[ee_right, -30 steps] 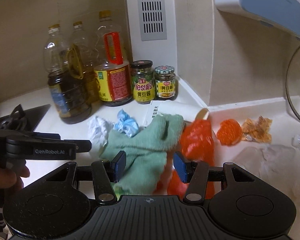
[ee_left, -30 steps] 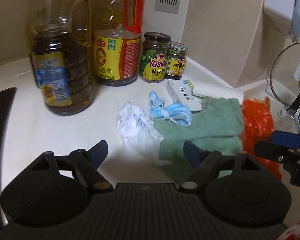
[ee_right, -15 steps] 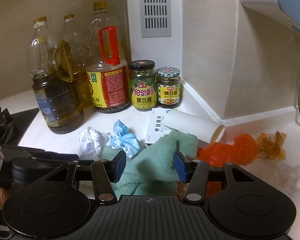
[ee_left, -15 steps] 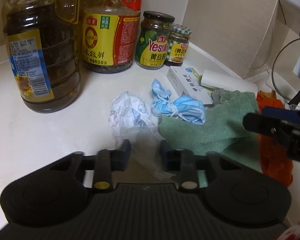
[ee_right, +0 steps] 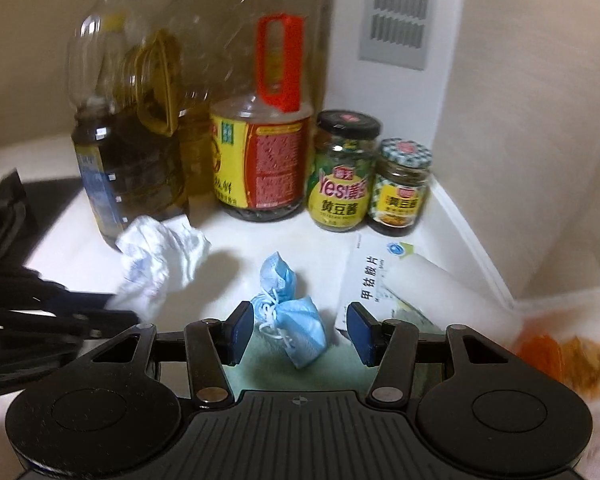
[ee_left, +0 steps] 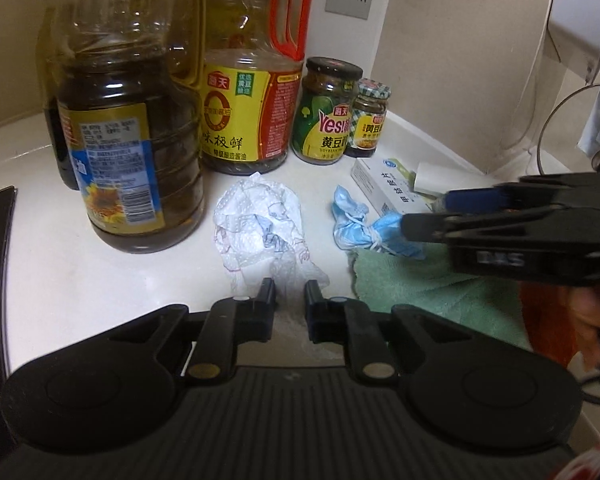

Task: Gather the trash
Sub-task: 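Grasp the crumpled white tissue with the left gripper while the right gripper grasps the blue face mask, then lift the tissue and mask and carry both over the wastebasket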

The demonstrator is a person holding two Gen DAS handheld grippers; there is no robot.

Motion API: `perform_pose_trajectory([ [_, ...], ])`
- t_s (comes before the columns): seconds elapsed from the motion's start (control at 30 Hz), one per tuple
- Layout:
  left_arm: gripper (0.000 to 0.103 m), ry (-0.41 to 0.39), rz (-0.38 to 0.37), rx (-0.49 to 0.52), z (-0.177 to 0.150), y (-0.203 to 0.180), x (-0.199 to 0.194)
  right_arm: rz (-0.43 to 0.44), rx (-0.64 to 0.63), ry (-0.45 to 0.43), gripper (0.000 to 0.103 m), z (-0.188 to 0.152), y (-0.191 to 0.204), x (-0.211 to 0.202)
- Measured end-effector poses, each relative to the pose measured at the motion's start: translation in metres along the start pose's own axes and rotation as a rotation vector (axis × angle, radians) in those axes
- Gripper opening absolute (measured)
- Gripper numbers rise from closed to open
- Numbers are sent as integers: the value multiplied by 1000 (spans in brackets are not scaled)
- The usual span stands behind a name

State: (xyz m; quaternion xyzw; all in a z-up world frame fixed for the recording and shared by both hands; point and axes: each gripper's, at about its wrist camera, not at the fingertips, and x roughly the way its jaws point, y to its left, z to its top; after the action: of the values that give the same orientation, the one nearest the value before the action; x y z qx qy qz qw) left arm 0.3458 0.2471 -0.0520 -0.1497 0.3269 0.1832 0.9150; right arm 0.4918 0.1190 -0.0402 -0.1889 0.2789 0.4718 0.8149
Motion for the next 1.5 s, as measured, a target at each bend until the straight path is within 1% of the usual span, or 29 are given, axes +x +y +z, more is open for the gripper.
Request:
perform_pose_trajectory([
  [0.13, 13, -1, -2, -4, -2, 2, -3, -3, -41, 67, 52, 3, -1, 21],
  [0.27, 13, 2, -6, -2, -3, 3, -4, 1, -54, 90, 51, 1, -4, 30],
  [0.3, 13, 3, -6, -2, -4, 3, -4, 0, -54, 92, 48, 0, -4, 31],
  [0.33, 13, 4, -5, -3, -4, 3, -4, 0, -53, 94, 41, 0, -5, 32],
  [0.37, 13, 5, -4, -5, -5, 3, -3, -1, -53, 95, 35, -1, -5, 34],
  [0.43, 13, 7, -3, -6, -5, 4, -3, -6, -55, 94, 32, -2, -5, 35],
  [0.47, 13, 8, -2, -6, -5, 4, -2, -10, -56, 91, 27, -3, -5, 35],
  [0.57, 13, 7, 0, -8, -5, 4, -3, -17, -60, 81, 17, -4, -5, 36],
  [0.63, 13, 6, 2, -8, -6, 4, -4, -19, -57, 70, 14, -4, -4, 34],
  [0.83, 13, -11, 3, -5, -5, -1, -13, -20, -46, 17, 13, -2, -4, 19],
  [1.0, 13, -36, -5, 4, -5, -12, -24, -6, -17, -35, 13, -1, -2, -7],
  [1.13, 13, -54, -18, 15, -8, -24, -35, 4, 14, -60, 13, -5, 0, -29],
  [1.5, 13, -80, -57, 53, -25, -79, -76, 10, 87, -97, 13, -48, 1, -105],
])
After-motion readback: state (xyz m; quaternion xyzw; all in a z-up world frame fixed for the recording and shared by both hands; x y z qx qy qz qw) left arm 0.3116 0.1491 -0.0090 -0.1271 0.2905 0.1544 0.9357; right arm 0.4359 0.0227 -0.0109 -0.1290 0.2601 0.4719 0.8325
